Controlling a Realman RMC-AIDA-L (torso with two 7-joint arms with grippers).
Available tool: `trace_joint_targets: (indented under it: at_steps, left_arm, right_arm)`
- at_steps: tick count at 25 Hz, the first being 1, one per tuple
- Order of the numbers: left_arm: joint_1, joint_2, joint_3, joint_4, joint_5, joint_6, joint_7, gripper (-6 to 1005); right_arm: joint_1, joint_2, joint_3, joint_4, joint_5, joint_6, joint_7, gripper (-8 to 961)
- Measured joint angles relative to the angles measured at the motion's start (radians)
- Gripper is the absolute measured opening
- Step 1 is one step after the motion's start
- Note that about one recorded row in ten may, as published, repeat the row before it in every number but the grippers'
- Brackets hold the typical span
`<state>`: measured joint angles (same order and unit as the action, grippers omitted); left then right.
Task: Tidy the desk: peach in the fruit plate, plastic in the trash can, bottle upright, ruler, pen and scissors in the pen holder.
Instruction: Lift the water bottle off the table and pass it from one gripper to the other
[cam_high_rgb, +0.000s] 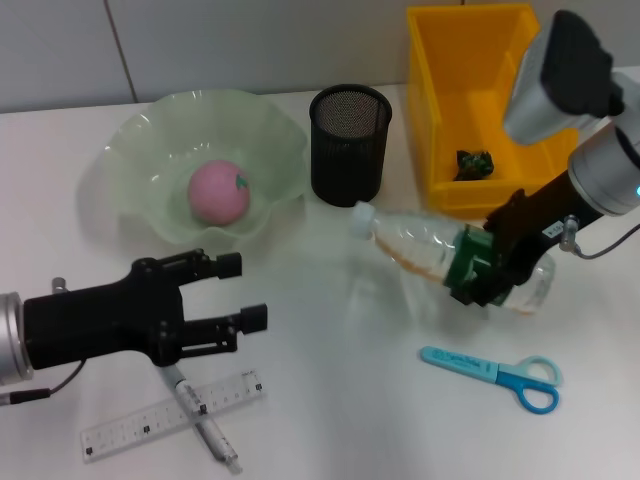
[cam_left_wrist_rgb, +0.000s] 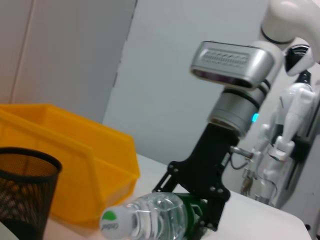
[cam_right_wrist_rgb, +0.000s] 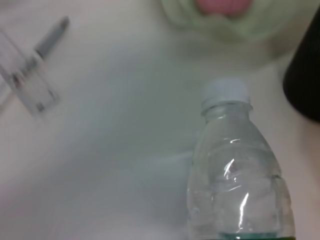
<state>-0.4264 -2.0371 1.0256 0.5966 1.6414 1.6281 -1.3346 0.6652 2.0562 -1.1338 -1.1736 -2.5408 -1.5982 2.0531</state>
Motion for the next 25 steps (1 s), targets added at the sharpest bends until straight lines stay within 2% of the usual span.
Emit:
trace_joint_targets:
  at_steps: [6,9,10,13,15,17,18,25]
  left_arm:
    - [0.002,-0.012,-0.070,-0.005,-0.001,0.003,-0.002,798]
    - [-0.002,-0.020,-0.142,-0.029,-0.002,0.001,-0.009,798]
    - [-0.009,-0.022,-0.187,-0.051,-0.002,0.001,-0.016,798]
    - [-0.018,-0.023,-0.227,-0.079,-0.003,0.002,-0.022,798]
    - [-0.032,-0.026,-0.264,-0.126,-0.007,0.005,-0.024,797]
    - [-0.040,-0.029,-0.267,-0.151,-0.022,0.009,-0.022,797]
    - [-0.040,-0.029,-0.267,-0.151,-0.022,0.009,-0.022,797]
    - [-0.064,-0.033,-0.262,-0.256,-0.121,0.043,0.012,797]
  right_arm:
    - [-0.054,0.002,0.064,-0.043,0.161,-0.021,-0.064,770]
    - [-0.077,0.006,0.121,-0.040,0.249,-0.023,-0.118,770]
    - [-0.098,0.008,0.153,-0.029,0.323,-0.022,-0.159,770]
    - [-0.119,0.012,0.174,-0.013,0.395,-0.017,-0.205,770]
    - [-0.137,0.016,0.193,0.040,0.497,-0.011,-0.278,770]
    - [-0.139,0.017,0.195,0.056,0.518,-0.011,-0.297,770]
    - [-0.139,0.017,0.197,0.111,0.564,-0.012,-0.348,770]
    - [-0.125,0.018,0.194,0.277,0.673,-0.016,-0.472,770]
